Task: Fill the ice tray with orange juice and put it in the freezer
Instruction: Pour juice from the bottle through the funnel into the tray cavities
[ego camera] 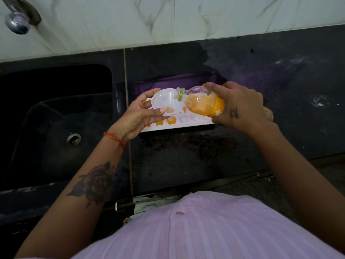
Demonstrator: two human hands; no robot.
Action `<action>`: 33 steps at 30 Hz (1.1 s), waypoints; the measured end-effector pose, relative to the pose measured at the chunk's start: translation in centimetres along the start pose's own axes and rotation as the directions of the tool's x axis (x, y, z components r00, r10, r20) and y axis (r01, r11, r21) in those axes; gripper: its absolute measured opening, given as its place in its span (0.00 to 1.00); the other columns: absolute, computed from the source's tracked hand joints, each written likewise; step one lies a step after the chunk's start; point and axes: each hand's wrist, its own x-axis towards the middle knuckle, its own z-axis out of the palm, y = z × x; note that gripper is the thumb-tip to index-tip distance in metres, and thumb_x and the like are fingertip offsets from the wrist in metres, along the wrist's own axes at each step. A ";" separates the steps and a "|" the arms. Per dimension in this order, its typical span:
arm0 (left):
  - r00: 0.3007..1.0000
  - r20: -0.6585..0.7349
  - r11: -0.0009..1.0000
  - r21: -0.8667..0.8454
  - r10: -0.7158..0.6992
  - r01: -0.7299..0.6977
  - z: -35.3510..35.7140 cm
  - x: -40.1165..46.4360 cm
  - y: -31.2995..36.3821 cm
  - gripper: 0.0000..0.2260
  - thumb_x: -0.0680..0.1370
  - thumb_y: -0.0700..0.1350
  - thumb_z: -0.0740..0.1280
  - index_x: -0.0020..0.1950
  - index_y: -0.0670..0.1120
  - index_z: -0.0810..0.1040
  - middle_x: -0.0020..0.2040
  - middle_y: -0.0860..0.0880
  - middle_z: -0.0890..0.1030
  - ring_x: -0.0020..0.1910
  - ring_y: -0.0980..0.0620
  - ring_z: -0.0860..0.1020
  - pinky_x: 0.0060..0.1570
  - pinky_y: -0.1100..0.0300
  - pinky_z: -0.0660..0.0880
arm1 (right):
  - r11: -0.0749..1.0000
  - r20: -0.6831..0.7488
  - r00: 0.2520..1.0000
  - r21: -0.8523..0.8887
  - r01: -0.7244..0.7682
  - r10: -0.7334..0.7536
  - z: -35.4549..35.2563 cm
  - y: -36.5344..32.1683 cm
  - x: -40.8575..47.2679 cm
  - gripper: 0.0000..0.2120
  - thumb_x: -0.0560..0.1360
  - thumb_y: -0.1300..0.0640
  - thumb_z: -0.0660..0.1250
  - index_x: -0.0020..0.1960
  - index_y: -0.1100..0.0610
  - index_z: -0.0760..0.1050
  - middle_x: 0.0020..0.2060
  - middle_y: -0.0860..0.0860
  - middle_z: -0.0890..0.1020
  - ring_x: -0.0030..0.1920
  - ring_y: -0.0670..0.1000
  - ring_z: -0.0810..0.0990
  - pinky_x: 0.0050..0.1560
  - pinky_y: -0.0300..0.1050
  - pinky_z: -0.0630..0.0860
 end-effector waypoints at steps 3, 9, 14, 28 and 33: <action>1.000 0.003 1.000 -0.007 -0.007 0.007 0.1 0.2 -0.1 0.28 0.65 0.32 0.71 0.64 0.47 0.73 0.59 0.45 0.78 0.55 0.43 0.81 0.46 0.54 0.81 | 0.999 -0.005 1.000 0.025 -0.026 0.026 0.0 0.4 -0.2 0.40 0.63 0.49 0.74 0.70 0.40 0.60 0.55 0.51 0.75 0.51 0.58 0.76 0.44 0.47 0.64; 1.000 0.030 1.000 0.000 -0.008 0.008 1.0 0.9 -0.3 0.28 0.65 0.32 0.71 0.63 0.47 0.73 0.58 0.45 0.78 0.54 0.44 0.82 0.45 0.55 0.81 | 0.998 -0.011 0.998 0.024 -0.054 0.055 0.0 1.4 -0.9 0.39 0.63 0.48 0.75 0.70 0.40 0.60 0.56 0.51 0.75 0.51 0.58 0.76 0.43 0.48 0.64; 0.999 0.049 1.000 0.021 -0.017 0.016 1.9 1.6 -0.7 0.29 0.65 0.33 0.71 0.64 0.46 0.73 0.55 0.47 0.79 0.53 0.45 0.82 0.46 0.55 0.81 | 0.998 -0.014 0.998 -0.005 -0.060 0.060 -0.1 1.9 -1.4 0.36 0.66 0.47 0.73 0.70 0.41 0.60 0.57 0.52 0.75 0.51 0.59 0.77 0.44 0.49 0.67; 0.998 0.046 0.998 0.048 -0.047 0.045 2.5 2.0 -1.4 0.31 0.64 0.34 0.73 0.66 0.47 0.71 0.59 0.46 0.79 0.53 0.46 0.82 0.44 0.56 0.81 | 0.991 -0.030 0.999 -0.135 -0.017 0.013 -0.5 2.5 -1.5 0.34 0.69 0.52 0.71 0.71 0.43 0.61 0.54 0.55 0.74 0.47 0.60 0.77 0.40 0.47 0.62; 0.998 0.038 0.998 0.051 -0.047 0.045 2.7 1.9 -1.2 0.32 0.64 0.34 0.72 0.67 0.47 0.71 0.61 0.44 0.77 0.54 0.46 0.82 0.46 0.56 0.81 | 0.989 -0.040 0.999 -0.149 -0.018 0.013 -0.5 2.7 -1.3 0.34 0.69 0.52 0.71 0.71 0.43 0.61 0.55 0.56 0.74 0.48 0.60 0.77 0.41 0.48 0.62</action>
